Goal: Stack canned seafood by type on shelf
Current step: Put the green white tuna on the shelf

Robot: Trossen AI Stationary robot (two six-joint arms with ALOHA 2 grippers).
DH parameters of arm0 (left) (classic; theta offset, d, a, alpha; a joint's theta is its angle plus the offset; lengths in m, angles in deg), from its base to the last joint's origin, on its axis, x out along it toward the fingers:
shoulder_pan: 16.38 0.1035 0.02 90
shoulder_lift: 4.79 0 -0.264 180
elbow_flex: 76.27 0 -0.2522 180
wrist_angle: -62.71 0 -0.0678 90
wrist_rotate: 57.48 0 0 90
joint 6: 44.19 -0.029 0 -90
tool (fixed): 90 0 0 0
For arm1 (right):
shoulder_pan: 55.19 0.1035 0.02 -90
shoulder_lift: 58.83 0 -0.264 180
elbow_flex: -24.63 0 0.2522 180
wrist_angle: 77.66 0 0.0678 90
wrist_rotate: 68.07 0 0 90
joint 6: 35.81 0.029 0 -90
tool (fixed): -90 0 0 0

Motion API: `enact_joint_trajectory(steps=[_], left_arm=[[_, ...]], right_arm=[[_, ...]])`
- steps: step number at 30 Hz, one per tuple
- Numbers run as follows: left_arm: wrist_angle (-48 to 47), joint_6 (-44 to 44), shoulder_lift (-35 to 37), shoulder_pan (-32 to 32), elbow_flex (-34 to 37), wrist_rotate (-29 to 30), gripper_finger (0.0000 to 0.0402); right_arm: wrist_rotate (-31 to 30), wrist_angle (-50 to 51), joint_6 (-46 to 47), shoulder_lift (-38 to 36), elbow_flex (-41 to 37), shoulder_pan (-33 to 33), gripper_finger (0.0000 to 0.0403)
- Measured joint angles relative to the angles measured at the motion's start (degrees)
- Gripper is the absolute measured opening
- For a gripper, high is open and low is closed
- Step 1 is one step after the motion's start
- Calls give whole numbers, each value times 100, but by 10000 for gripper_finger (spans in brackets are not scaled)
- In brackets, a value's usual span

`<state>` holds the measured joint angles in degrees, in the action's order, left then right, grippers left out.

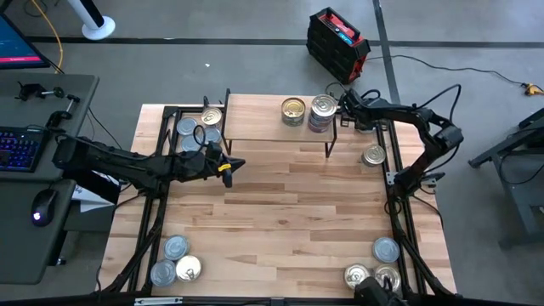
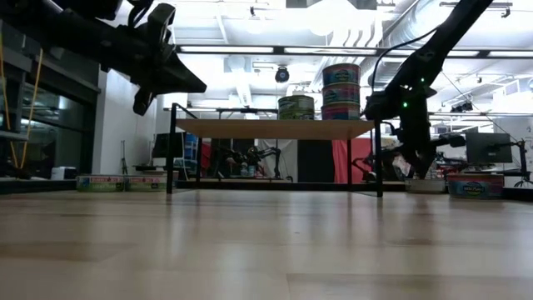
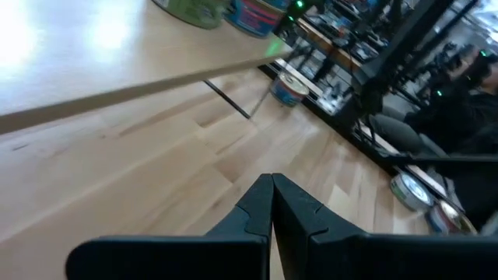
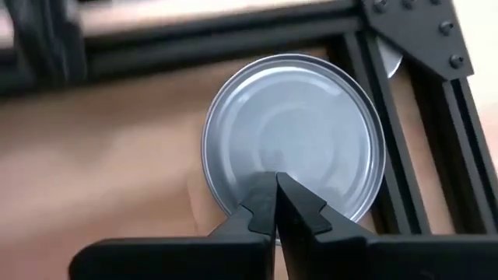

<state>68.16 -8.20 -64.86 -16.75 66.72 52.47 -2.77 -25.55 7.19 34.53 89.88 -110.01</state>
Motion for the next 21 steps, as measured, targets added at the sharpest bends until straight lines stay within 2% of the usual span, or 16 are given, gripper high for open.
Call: enact_joint_trajectory(steps=[7, 12, 17, 21], left_arm=[[-29, -267, 0, -2, 0, -454, 0], [-40, -322, -2, -2, 0, -643, 0], [-58, -322, -2, -2, 0, -1148, 0], [-74, -322, 0, -4, 0, -1519, 0]], right_arm=[[194, 935, -772, -125, -7, 234, 0], [342, 1105, -1703, -130, -12, 543, 0], [479, 1372, -2508, -134, -12, 914, 0], [566, 1607, -2816, -134, -12, 1186, 0]])
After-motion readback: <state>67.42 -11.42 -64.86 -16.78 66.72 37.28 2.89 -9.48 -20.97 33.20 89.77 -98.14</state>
